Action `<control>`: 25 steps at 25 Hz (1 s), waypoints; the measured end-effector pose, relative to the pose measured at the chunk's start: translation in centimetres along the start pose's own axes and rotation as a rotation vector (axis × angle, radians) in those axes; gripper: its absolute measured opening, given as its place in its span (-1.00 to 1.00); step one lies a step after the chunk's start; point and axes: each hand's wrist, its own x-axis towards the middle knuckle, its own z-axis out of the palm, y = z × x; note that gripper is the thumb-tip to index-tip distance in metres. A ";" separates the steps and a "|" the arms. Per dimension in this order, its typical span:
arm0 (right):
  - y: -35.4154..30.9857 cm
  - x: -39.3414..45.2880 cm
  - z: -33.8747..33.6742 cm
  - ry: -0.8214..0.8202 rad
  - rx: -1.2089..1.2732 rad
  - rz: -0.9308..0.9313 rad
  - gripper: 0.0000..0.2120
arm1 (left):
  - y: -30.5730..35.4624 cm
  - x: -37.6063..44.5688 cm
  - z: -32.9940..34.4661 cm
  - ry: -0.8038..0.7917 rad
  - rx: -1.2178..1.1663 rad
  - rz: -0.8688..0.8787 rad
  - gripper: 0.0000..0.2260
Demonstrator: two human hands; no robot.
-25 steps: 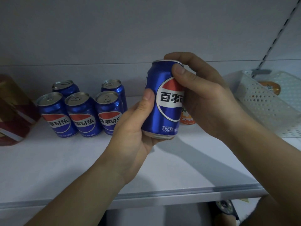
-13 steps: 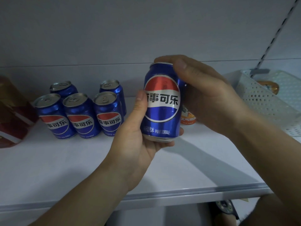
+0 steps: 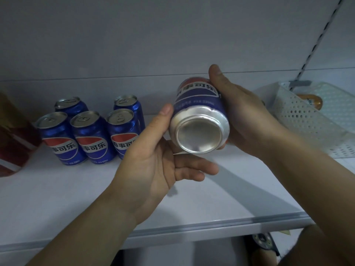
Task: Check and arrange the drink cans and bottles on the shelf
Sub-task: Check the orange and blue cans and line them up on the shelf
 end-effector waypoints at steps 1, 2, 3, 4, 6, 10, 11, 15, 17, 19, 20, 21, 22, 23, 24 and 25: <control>0.2 0.1 0.1 0.002 -0.032 0.010 -0.41 | 0.3 0.0 0.3 -0.023 0.056 0.012 -0.56; 0.4 0.2 0.2 -0.003 -0.064 0.005 -0.37 | 0.0 0.4 0.1 -0.059 0.141 -0.007 -0.55; 0.7 0.4 0.3 -0.007 -0.089 0.004 -0.34 | -0.6 1.0 0.0 -0.007 0.123 -0.050 -0.56; 0.9 0.5 0.3 -0.012 -0.114 0.007 -0.33 | -0.9 1.4 -0.3 0.103 0.108 -0.089 -0.54; 1.1 0.6 0.4 -0.009 -0.146 0.007 -0.36 | -0.9 1.6 -0.9 0.033 0.012 -0.148 -0.45; 0.9 0.6 0.3 0.066 -0.054 -0.168 -0.57 | -1.3 1.0 -2.0 -0.069 0.040 -0.094 -0.35; 0.8 0.5 0.2 0.077 -0.045 -0.234 -0.59 | -1.3 0.8 -2.2 -0.060 0.129 -0.041 -0.37; -0.3 -0.5 0.4 -0.027 0.078 -0.382 -0.55 | -1.0 0.9 -2.5 -0.067 0.411 0.206 -0.41; -0.8 -0.9 0.5 -0.108 0.090 -0.436 -0.48 | -0.9 0.9 -2.5 -0.006 0.512 0.336 -0.30; -1.4 -0.9 0.7 -0.168 0.024 -0.508 -0.41 | -0.6 0.9 -2.4 0.100 0.592 0.442 -0.23; -1.9 -0.9 1.0 -0.194 -0.035 -0.536 -0.37 | -0.5 0.9 -2.3 0.145 0.600 0.471 -0.22; -2.5 -0.8 1.3 -0.202 -0.104 -0.587 -0.35 | -0.3 0.8 -2.2 0.173 0.598 0.499 -0.22; -3.4 -0.7 1.7 -0.222 -0.160 -0.621 -0.33 | 0.0 0.7 -2.4 0.198 0.604 0.527 -0.22; -4.3 -0.7 2.1 -0.258 -0.222 -0.665 -0.31 | 0.2 0.6 -2.6 0.224 0.618 0.551 -0.22; -5.2 -0.6 2.4 -0.270 -0.309 -0.700 -0.28 | 0.4 0.5 -3.0 0.250 0.638 0.573 -0.21; -6.1 -0.5 2.9 -0.264 -0.394 -0.739 -0.27 | 0.7 0.5 -3.4 0.274 0.662 0.591 -0.20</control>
